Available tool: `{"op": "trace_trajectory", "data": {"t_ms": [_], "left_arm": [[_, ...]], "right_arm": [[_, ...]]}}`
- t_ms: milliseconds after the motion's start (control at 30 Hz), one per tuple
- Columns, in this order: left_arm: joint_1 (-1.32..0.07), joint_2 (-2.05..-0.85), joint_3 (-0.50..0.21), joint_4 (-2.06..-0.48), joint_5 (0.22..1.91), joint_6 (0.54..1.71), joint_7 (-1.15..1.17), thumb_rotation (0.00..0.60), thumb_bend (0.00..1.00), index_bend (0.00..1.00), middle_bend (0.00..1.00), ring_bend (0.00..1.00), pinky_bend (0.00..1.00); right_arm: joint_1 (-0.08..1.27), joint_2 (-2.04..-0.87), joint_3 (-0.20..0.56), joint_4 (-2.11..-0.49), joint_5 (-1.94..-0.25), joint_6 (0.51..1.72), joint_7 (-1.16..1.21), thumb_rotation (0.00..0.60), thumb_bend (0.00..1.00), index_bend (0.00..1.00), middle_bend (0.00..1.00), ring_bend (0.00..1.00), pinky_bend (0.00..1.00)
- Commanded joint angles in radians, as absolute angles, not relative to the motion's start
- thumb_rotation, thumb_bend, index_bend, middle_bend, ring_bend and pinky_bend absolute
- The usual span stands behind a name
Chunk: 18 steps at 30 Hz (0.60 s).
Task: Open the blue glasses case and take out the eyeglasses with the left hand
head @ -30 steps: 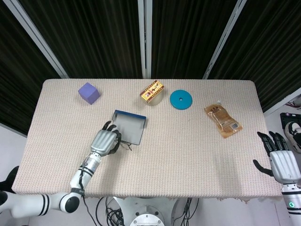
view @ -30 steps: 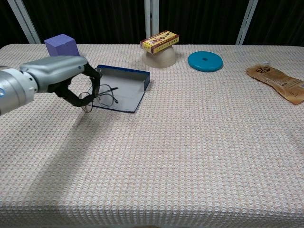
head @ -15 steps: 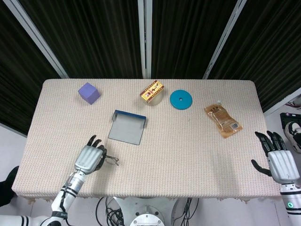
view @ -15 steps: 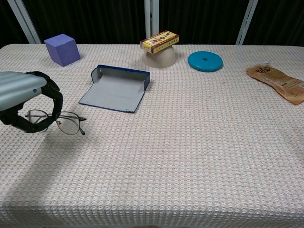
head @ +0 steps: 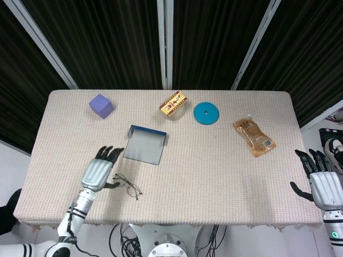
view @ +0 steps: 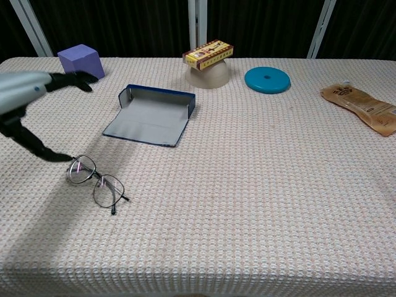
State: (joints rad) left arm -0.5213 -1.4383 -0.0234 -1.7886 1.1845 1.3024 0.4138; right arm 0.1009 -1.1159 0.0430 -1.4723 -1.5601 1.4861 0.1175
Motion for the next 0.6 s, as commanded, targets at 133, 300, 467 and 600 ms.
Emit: {"op": "trace_trajectory", "data": {"t_ms": [133,300,467,600], "left_arm": [[-0.385,-1.311,-0.092,-1.647,1.209,1.476,0.252,0.600,0.09,0.16,0.16,0.00,0.00],[-0.275,-1.226,-0.048,-1.595,1.205,1.525,0.178,0.600,0.09,0.17,0.16,0.00,0.00],[-0.169,-1.191,0.023,-1.592,1.316,1.614,0.079,0.600,0.09,0.18,0.16,0.00,0.00],[-0.108,-1.185,0.078,-1.619,1.406,1.679,0.113,0.600,0.09,0.18,0.16,0.00,0.00]], "right_arm": [[0.113,-1.088,0.047,-1.470,-1.542,1.451,0.179,0.600,0.19,0.00,0.15,0.00,0.00],[0.116,-1.082,0.050,-1.458,-1.544,1.451,0.232,0.600,0.20,0.00,0.15,0.00,0.00],[0.101,-1.087,0.039,-1.459,-1.578,1.492,0.254,0.600,0.20,0.00,0.15,0.00,0.00],[0.083,-1.092,0.021,-1.469,-1.596,1.513,0.242,0.600,0.20,0.00,0.15,0.00,0.00]]}}
